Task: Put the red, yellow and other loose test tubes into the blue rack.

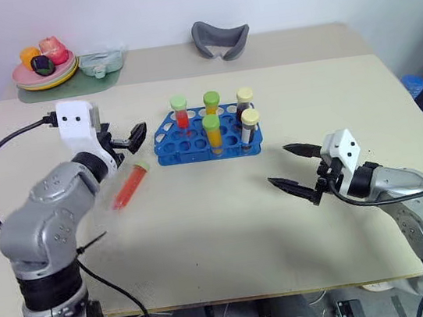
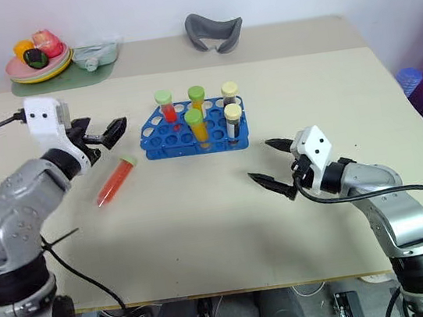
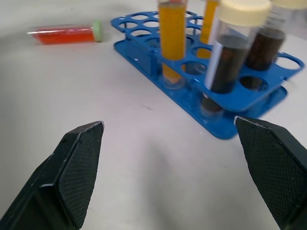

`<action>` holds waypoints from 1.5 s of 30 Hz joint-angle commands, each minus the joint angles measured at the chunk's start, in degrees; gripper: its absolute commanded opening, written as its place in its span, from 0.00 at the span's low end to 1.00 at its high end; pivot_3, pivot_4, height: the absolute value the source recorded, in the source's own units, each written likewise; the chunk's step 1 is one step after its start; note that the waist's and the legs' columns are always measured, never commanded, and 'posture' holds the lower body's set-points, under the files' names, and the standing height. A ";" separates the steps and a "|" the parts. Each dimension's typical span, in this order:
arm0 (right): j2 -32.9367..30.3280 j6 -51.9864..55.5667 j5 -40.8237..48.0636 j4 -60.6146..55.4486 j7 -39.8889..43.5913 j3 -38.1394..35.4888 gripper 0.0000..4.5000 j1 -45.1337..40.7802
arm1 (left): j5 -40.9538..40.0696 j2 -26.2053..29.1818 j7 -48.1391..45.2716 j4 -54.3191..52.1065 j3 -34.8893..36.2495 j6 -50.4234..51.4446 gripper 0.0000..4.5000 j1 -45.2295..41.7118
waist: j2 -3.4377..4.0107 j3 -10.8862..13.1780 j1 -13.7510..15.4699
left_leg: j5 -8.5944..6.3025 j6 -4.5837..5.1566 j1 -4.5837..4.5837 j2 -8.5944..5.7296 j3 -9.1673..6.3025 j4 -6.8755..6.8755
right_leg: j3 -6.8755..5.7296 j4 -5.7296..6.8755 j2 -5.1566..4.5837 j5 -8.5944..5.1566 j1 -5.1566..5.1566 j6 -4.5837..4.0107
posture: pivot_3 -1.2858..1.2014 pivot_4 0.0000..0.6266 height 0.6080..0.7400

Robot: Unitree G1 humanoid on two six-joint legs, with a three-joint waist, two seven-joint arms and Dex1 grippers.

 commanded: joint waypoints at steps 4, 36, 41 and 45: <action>0.62 -5.77 -1.02 2.76 2.01 -0.76 1.00 1.12 | -5.40 16.25 -12.68 4.55 -13.63 17.94 0.99 -9.12 | -0.06 0.04 0.02 | 0.04 -0.07 0.01 -0.02 0.00 0.00 | 0.00 0.04 0.03 -0.01 -0.01 -0.01 | 0.52 0.24 0.96; 2.25 -2.84 -1.46 -1.98 -1.46 0.25 1.00 1.65 | -8.21 20.55 -6.32 25.21 -28.07 18.63 0.99 -15.47 | -0.06 0.04 0.36 | 0.05 -0.09 -0.01 -0.03 0.06 0.03 | 0.08 0.07 0.00 -0.01 -0.07 -0.01 | 0.52 0.24 0.96; 2.36 -1.53 -1.35 -2.76 -2.06 0.40 1.00 1.01 | -6.98 18.93 -5.76 26.24 -28.12 18.63 0.99 -15.44 | -0.06 0.04 0.39 | 0.05 -0.09 -0.01 -0.03 0.06 0.03 | 0.08 0.07 0.01 -0.01 -0.07 -0.01 | 0.52 0.24 0.96; 2.36 -1.22 -1.30 -2.80 -2.14 0.43 1.00 0.75 | -5.12 17.08 -5.54 27.31 -28.21 18.63 0.99 -16.07 | 0.00 0.00 0.53 | 0.06 -0.09 0.01 -0.05 0.05 0.04 | 0.07 0.10 0.00 -0.01 -0.04 -0.01 | 0.52 0.24 0.96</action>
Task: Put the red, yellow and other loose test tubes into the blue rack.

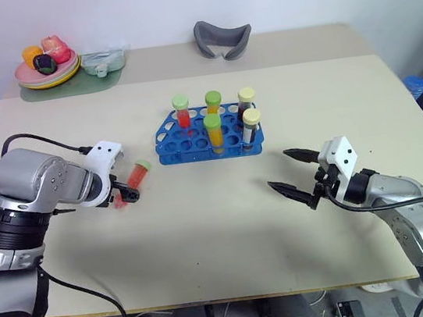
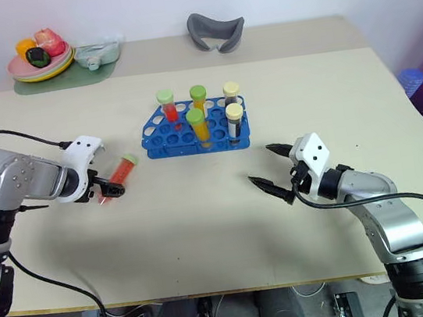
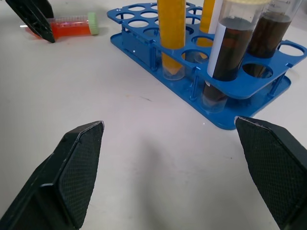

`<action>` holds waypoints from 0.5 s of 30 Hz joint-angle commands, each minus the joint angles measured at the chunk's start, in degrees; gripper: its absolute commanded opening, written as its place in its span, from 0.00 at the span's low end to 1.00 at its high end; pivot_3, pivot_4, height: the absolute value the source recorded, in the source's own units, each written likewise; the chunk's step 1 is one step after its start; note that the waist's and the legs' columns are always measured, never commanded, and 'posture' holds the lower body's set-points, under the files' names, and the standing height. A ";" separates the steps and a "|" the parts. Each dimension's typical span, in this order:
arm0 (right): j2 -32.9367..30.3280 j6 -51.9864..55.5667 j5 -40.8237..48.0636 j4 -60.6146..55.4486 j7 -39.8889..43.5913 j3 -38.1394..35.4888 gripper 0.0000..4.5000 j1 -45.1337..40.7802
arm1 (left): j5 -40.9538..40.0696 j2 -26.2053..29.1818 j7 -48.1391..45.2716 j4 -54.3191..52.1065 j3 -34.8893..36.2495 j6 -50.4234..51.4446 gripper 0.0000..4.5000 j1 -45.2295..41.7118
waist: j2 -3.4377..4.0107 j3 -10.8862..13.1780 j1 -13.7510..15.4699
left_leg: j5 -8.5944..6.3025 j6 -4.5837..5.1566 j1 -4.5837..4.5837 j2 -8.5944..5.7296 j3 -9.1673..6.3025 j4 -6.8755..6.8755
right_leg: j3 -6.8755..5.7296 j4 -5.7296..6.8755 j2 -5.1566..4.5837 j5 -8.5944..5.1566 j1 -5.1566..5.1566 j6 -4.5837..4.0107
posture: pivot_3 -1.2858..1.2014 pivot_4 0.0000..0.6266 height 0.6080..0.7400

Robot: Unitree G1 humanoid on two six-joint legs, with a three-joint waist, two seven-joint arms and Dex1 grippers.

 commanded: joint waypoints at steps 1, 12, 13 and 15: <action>0.04 -0.23 0.77 -2.81 -0.09 -0.16 1.00 -0.96 | 2.20 -1.46 0.16 1.31 -0.07 0.46 0.99 -1.04 | 0.01 0.00 0.04 | 0.00 0.00 0.01 0.00 0.00 0.02 | -0.01 0.01 0.00 0.00 0.01 0.00 | 0.52 0.24 0.96; -0.05 -1.06 0.76 -2.57 0.11 -0.78 1.00 -0.02 | 6.61 -4.90 -1.45 5.33 0.17 0.46 0.93 -2.45 | 0.11 -0.07 0.06 | 0.01 -0.01 0.04 -0.04 -0.02 0.06 | -0.03 0.05 -0.01 0.00 0.06 0.00 | 0.52 0.24 0.96; -0.07 -1.21 0.76 -2.48 0.18 -0.87 1.00 0.12 | 7.02 -4.97 -1.76 5.19 0.11 0.46 0.87 -2.44 | 0.11 -0.07 0.06 | 0.01 -0.01 0.04 -0.04 -0.02 0.06 | -0.04 0.05 -0.01 0.00 0.07 0.00 | 0.52 0.24 0.96; -0.10 -1.61 0.72 -2.19 0.37 -1.04 1.00 0.41 | 7.58 -4.98 -2.32 4.64 0.05 0.46 0.69 -2.32 | 0.11 -0.07 -0.06 | 0.01 -0.01 0.05 -0.03 -0.02 0.06 | -0.04 0.06 0.00 0.00 0.07 0.00 | 0.52 0.24 0.96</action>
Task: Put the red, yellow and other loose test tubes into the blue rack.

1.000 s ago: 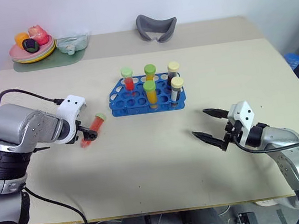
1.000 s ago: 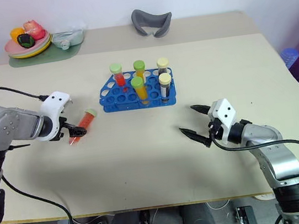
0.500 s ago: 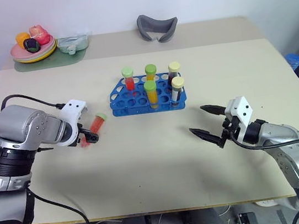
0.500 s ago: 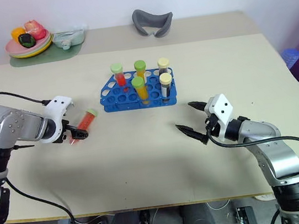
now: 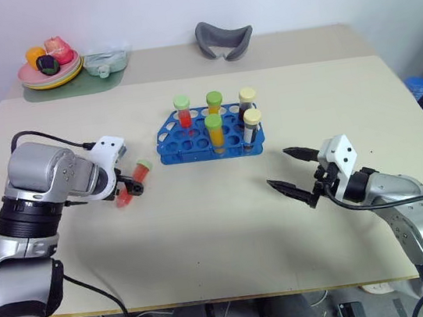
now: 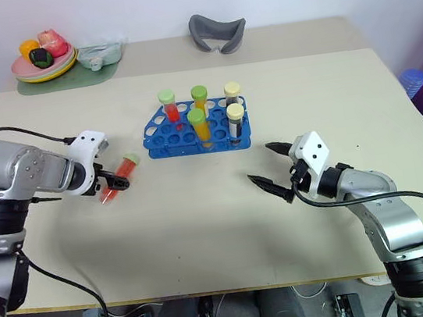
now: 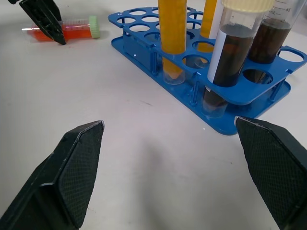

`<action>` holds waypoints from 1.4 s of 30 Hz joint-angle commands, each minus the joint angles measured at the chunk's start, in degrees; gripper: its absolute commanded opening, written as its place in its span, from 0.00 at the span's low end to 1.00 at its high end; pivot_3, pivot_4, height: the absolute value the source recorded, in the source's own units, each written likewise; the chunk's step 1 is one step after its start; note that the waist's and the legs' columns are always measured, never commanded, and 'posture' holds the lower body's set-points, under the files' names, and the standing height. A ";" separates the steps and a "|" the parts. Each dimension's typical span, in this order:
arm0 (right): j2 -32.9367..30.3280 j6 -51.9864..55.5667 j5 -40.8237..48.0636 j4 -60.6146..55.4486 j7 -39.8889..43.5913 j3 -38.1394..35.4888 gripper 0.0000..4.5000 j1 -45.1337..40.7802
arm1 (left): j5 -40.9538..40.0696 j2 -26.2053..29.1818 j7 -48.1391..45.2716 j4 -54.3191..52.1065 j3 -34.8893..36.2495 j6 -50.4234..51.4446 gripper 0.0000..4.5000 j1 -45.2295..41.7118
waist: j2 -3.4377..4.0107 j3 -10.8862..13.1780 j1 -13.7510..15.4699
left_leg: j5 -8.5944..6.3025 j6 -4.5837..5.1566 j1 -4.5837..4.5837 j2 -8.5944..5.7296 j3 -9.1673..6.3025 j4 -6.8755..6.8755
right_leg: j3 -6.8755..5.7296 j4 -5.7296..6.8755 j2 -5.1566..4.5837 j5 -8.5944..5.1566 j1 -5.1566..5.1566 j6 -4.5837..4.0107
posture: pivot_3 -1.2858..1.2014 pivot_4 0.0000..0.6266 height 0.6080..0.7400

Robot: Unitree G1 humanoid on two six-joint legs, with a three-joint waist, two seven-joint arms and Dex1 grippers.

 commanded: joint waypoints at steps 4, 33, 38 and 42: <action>0.01 -2.23 0.43 -1.28 0.70 -1.03 1.00 0.56 | 3.19 -0.28 -1.12 -1.20 -1.29 0.46 0.36 0.43 | 0.00 0.00 -0.21 | 0.00 0.00 0.00 0.02 0.02 0.00 | 0.02 0.02 0.01 0.00 -0.03 0.00 | 0.52 0.24 0.96; 0.28 -0.54 -0.08 -0.86 0.18 0.29 1.00 -3.60 | 20.70 -18.63 6.26 -24.59 17.57 -61.89 0.25 18.99 | -0.10 0.06 -0.17 | -0.03 0.05 -0.09 0.05 0.10 0.00 | 0.04 -0.06 -0.08 0.02 -0.10 0.01 | 0.52 0.24 0.96; 0.34 -1.81 -0.34 -0.26 0.09 0.25 1.00 -3.02 | 25.83 -24.53 3.92 -25.38 10.44 -74.31 0.25 27.31 | -0.11 0.06 -0.13 | -0.04 0.06 -0.09 0.05 0.13 -0.01 | 0.05 -0.07 -0.06 0.02 -0.10 0.01 | 0.52 0.24 0.96; 0.24 -2.05 -0.30 -0.98 -0.47 -0.21 1.00 -1.90 | 29.82 -28.69 6.39 -22.41 8.70 -79.09 0.25 28.72 | -0.11 0.06 -0.01 | -0.04 0.08 -0.08 0.05 0.10 -0.01 | 0.04 -0.07 -0.06 0.02 -0.07 0.01 | 0.52 0.24 0.96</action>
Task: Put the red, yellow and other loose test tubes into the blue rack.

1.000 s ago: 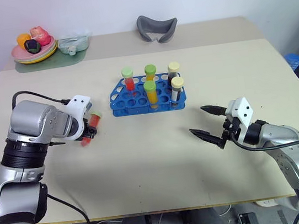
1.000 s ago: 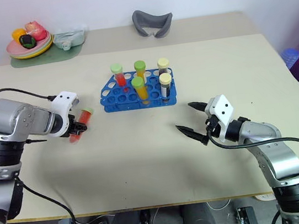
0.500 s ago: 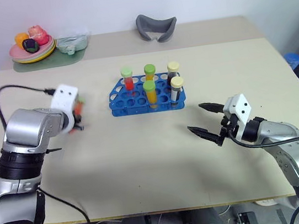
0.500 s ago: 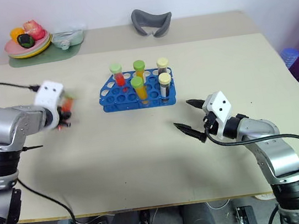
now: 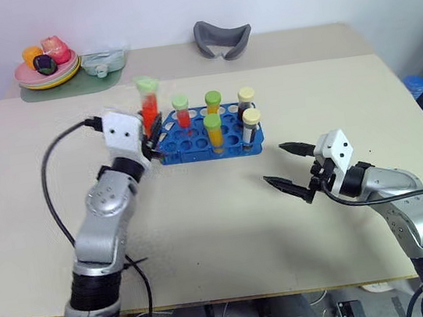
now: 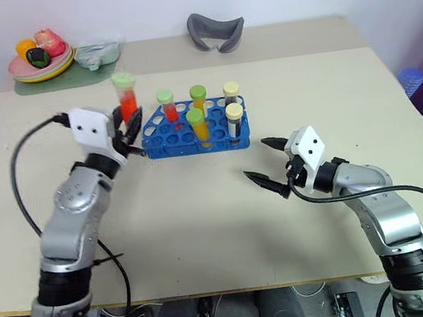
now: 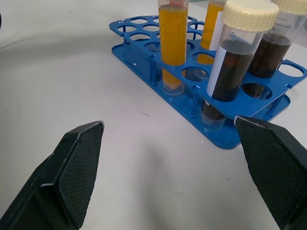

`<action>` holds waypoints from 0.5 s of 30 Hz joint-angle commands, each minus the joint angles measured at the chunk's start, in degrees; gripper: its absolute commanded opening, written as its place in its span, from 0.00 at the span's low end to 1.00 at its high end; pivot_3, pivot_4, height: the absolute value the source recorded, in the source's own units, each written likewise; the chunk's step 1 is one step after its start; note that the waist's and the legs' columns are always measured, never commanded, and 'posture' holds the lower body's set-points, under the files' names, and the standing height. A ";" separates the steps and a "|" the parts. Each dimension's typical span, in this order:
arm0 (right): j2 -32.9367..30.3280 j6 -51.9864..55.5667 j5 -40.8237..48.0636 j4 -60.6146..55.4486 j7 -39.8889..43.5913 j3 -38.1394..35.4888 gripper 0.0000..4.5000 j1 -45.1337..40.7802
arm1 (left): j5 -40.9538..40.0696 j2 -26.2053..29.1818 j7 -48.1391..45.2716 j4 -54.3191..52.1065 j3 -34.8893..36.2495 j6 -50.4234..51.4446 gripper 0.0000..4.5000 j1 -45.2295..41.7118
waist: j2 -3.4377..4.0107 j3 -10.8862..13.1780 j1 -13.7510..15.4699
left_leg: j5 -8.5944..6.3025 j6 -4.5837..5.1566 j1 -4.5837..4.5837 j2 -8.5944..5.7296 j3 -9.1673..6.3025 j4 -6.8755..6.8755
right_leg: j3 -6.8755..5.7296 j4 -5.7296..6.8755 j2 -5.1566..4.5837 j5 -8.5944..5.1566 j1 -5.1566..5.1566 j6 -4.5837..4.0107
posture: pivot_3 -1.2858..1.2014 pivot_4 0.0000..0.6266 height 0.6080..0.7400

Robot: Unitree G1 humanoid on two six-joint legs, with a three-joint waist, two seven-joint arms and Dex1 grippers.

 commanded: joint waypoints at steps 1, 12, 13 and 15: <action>0.17 -1.19 0.23 -1.93 -0.50 -1.15 1.00 0.70 | 4.15 -2.58 2.38 1.30 -0.37 -6.35 0.25 -0.59 | 0.00 0.00 -0.02 | -0.01 0.01 0.00 -0.01 0.00 0.00 | 0.00 0.00 -0.01 0.00 0.00 0.00 | 0.52 0.24 0.96; 1.28 -1.95 -0.13 -0.48 -1.00 0.26 1.00 -0.31 | 5.03 -9.91 -1.63 17.95 -0.83 -33.04 0.25 -0.85 | 0.01 -0.01 0.01 | -0.02 0.04 0.01 0.00 0.02 0.00 | -0.09 -0.01 -0.01 0.00 0.00 0.00 | 0.52 0.24 0.96; 1.31 -1.99 -0.14 -0.30 -0.91 0.26 1.00 -0.45 | 4.84 -10.50 -1.74 19.66 -0.42 -34.11 0.25 -1.36 | 0.01 -0.01 0.00 | -0.02 0.05 0.01 0.00 0.02 0.00 | -0.09 -0.02 -0.01 0.00 0.01 0.00 | 0.52 0.24 0.96; 1.45 -2.10 -0.18 -0.03 -0.81 0.27 1.00 -0.65 | 5.15 -11.28 -1.87 23.60 0.09 -35.96 0.25 -2.50 | 0.01 -0.01 0.00 | -0.03 0.05 0.01 0.00 0.02 0.01 | -0.10 -0.02 0.00 0.00 0.01 0.00 | 0.52 0.24 0.96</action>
